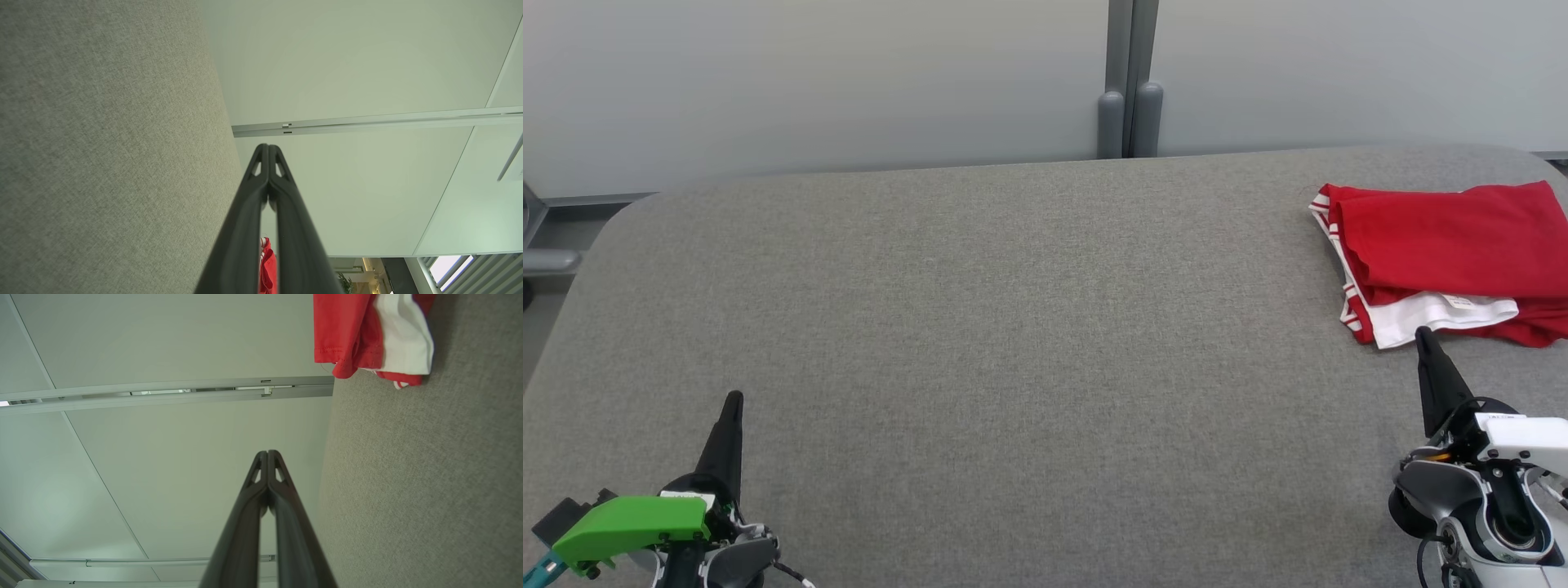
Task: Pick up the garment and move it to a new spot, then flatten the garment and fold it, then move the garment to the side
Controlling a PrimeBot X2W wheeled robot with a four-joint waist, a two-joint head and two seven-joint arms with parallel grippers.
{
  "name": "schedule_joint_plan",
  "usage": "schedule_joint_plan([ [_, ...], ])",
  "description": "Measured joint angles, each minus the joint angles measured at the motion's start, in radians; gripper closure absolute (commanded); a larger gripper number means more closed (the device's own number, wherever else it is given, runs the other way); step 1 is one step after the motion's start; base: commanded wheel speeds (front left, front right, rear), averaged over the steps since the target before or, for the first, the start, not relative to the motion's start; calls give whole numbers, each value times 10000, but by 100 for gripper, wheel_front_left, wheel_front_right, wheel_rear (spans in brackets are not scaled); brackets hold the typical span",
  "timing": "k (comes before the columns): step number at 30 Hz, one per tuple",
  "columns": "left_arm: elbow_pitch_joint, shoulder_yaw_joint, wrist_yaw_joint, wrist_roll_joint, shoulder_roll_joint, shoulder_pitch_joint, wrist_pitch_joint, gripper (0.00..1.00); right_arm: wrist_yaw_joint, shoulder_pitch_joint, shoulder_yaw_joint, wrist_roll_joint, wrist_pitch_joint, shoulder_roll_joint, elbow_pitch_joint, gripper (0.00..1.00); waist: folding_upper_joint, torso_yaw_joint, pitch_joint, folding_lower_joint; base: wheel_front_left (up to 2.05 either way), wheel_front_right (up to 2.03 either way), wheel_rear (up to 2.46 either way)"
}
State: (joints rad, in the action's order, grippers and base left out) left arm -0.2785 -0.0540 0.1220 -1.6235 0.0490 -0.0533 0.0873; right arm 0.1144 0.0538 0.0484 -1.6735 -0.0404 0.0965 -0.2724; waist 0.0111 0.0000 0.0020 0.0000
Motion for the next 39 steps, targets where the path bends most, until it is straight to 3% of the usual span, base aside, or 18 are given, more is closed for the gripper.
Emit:
schedule_joint_plan([
  [39, -13, -17, 2, 0, 0, -4, 0, 100, 15, 3, 36, 4, -2, -10, -40, 100, 0, 0, -1, 0, 0, 0, 0],
])
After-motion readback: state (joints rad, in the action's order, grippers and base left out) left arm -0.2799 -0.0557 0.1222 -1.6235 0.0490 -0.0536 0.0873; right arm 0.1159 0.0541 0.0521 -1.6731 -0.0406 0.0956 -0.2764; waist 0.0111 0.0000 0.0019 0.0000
